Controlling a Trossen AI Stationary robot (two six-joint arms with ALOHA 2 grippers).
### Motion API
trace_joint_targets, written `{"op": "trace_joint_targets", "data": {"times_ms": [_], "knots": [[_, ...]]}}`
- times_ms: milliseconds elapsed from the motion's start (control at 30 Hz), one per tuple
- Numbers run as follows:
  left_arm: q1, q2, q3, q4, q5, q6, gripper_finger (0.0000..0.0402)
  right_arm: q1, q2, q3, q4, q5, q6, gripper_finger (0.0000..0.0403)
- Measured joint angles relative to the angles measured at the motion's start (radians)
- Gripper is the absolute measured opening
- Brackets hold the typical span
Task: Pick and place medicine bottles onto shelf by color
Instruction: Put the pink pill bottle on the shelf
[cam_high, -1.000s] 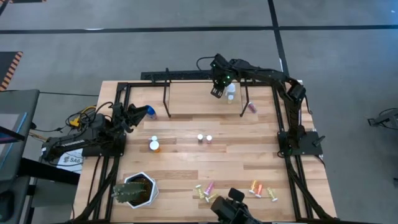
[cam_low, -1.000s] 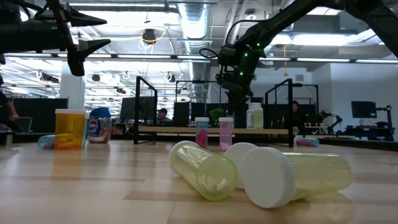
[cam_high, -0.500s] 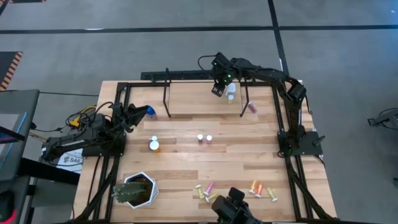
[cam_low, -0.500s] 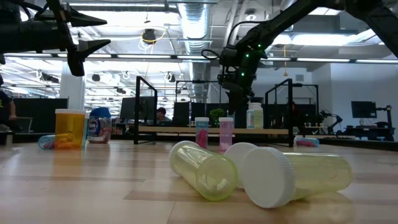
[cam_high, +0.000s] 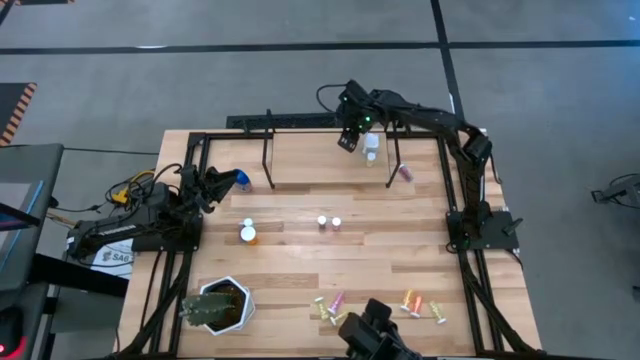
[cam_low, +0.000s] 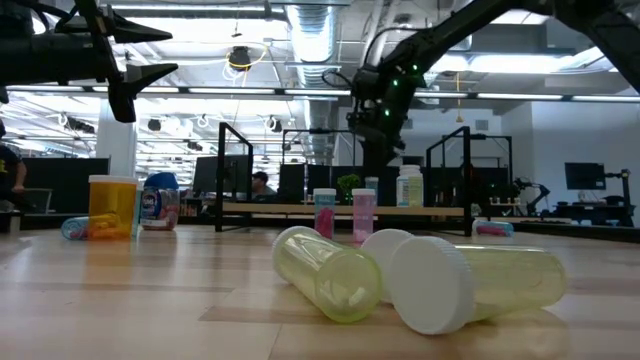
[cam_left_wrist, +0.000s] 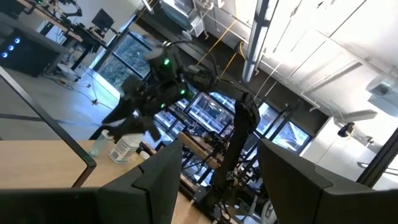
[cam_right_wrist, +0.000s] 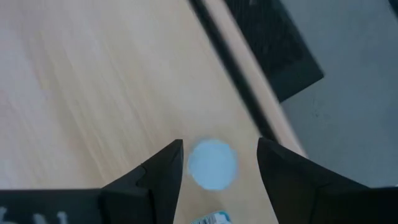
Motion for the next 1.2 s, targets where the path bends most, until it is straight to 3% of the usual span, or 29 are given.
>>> {"op": "trace_joint_targets", "data": {"times_ms": [267,533,1067,1200], "knots": [[0.0,0.0,0.0,0.0,0.0,0.0,0.0198,0.025,-0.002,0.21,-0.173,0.001,0.033,0.0227],[0.0,0.0,0.0,0.0,0.004,-0.001,0.0198,0.22,0.0,0.26,-0.485,-0.007,0.053,0.0216],[0.0,0.0,0.0,-0.011,0.179,-0.035,0.0198,0.665,-0.001,0.238,-0.528,0.0,0.185,0.0205],[0.0,0.0,0.0,-0.011,0.215,-0.035,0.0198,0.739,-0.003,0.191,-0.452,0.059,0.222,0.0204]]}}
